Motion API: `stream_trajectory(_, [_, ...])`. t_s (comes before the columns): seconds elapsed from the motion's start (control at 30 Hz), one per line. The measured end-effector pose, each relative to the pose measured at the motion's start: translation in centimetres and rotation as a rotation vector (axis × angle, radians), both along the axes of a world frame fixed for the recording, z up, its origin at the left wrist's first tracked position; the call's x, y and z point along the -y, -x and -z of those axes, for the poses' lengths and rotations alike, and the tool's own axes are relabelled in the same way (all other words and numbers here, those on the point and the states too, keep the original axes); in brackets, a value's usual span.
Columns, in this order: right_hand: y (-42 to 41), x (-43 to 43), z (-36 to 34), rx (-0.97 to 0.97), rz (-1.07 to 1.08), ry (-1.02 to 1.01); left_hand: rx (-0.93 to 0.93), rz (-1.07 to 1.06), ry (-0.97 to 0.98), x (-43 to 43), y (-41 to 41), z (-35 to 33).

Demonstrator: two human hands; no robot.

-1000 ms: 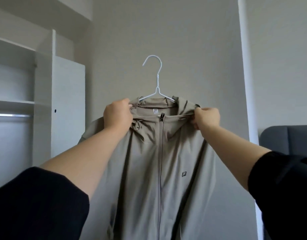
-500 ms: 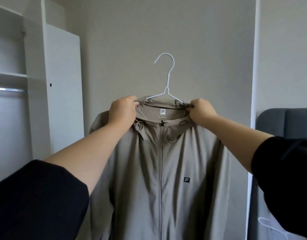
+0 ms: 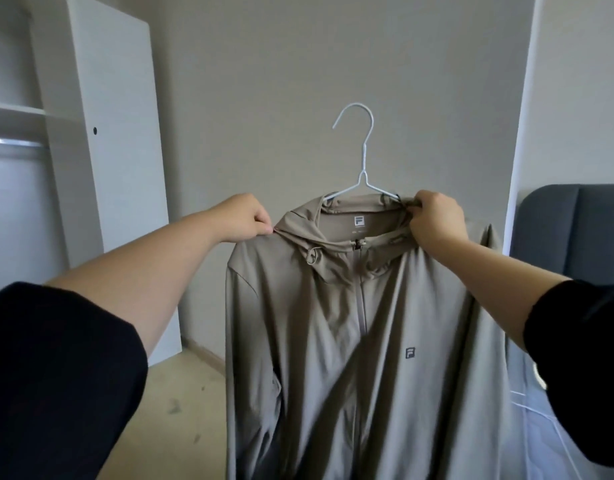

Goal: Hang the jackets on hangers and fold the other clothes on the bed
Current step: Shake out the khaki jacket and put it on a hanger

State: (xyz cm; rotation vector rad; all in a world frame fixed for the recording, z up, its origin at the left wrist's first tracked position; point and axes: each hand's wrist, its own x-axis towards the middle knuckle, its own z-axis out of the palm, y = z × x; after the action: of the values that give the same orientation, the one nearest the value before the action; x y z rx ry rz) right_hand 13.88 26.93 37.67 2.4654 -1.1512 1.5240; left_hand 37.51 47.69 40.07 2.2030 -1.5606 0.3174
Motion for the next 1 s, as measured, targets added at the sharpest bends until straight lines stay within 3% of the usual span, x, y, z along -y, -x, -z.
stream_trajectory(0.13, [0.2, 0.2, 1.4, -0.040, 0.014, -0.029, 0.256, -0.099, 0.033, 1.3, 0.3, 1.4])
stream_trajectory(0.3, [1.0, 0.4, 2.7, -0.067, 0.016, -0.047, 0.408, -0.165, 0.103, 2.5, 0.9, 2.3])
stream_trajectory(0.53, [-0.4, -0.6, 3.1, -0.169, -0.057, 0.053, 0.077, -0.138, 0.560, 4.4, 3.0, 0.9])
stream_trajectory(0.67, [-0.7, -0.3, 3.2, -0.021, -0.094, -0.091, 0.064, 0.030, 0.227, 3.8, 2.0, 1.7])
stream_trajectory(0.8, [0.1, 0.2, 3.5, 0.108, -0.074, -0.154, -0.123, 0.017, 0.217, 1.9, -0.9, 2.1])
stream_trajectory(1.0, [-0.5, -0.3, 3.0, 0.133, -0.085, -0.105, 0.145, -0.292, 0.125, 0.9, -2.3, 3.1])
